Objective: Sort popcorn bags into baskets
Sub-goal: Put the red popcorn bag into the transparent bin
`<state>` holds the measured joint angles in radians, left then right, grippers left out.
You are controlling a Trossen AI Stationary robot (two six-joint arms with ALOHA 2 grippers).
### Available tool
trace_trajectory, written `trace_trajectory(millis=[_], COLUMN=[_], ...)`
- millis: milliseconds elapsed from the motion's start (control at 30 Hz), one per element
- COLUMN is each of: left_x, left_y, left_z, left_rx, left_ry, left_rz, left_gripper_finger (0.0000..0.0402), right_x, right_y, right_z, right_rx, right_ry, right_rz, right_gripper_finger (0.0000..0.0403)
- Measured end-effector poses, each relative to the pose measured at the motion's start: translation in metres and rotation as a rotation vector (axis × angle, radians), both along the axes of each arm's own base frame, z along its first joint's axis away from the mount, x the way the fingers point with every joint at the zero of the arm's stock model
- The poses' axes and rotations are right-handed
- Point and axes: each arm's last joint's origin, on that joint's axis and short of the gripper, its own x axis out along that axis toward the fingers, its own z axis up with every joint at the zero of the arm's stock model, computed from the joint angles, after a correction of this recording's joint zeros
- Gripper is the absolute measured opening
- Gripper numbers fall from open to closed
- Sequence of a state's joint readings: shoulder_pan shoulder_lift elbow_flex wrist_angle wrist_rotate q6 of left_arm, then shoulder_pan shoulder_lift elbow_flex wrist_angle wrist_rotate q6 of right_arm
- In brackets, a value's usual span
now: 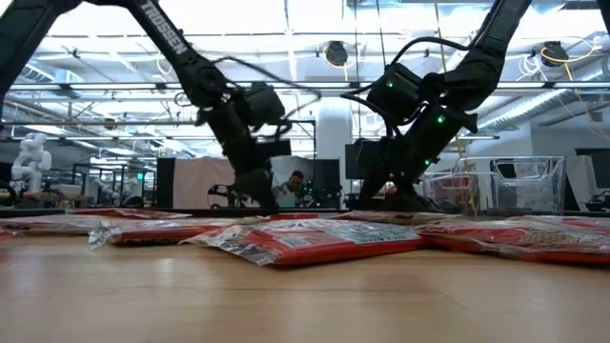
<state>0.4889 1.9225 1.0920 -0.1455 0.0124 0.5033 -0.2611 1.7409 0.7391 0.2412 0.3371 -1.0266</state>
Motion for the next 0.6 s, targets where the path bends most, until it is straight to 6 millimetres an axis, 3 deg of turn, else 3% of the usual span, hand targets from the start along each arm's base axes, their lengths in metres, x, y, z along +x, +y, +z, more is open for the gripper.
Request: trace_trajectory(millis=[200, 333, 467, 600], left_x=[0.0059, 0.0076, 0.0071, 0.0076], left_y=[0.0002, -0.0027, -0.0030, -0.0044], left_z=[-0.0117, -0.0125, -0.0130, -0.0133], left_rx=[-0.013, -0.012, -0.017, -0.018], left_ry=[-0.016, -0.016, -0.011, -0.009], left_rz=[-0.018, -0.027, -0.023, -0.024], left_gripper_finger=[0.0006, 0.0014, 0.0006, 0.0009], right_x=[0.0008, 0.0020, 0.0029, 0.0033], right_y=[-0.0007, -0.0030, -0.0066, -0.0076], right_z=[0.0008, 0.0020, 0.0027, 0.0026], right_rx=[-0.048, -0.029, -0.005, 0.049], right_ry=[0.032, 0.022, -0.012, -0.052], right_rz=[0.072, 0.181, 0.216, 0.223], right_gripper_finger=[0.0219, 0.0227, 0.0212, 0.0172])
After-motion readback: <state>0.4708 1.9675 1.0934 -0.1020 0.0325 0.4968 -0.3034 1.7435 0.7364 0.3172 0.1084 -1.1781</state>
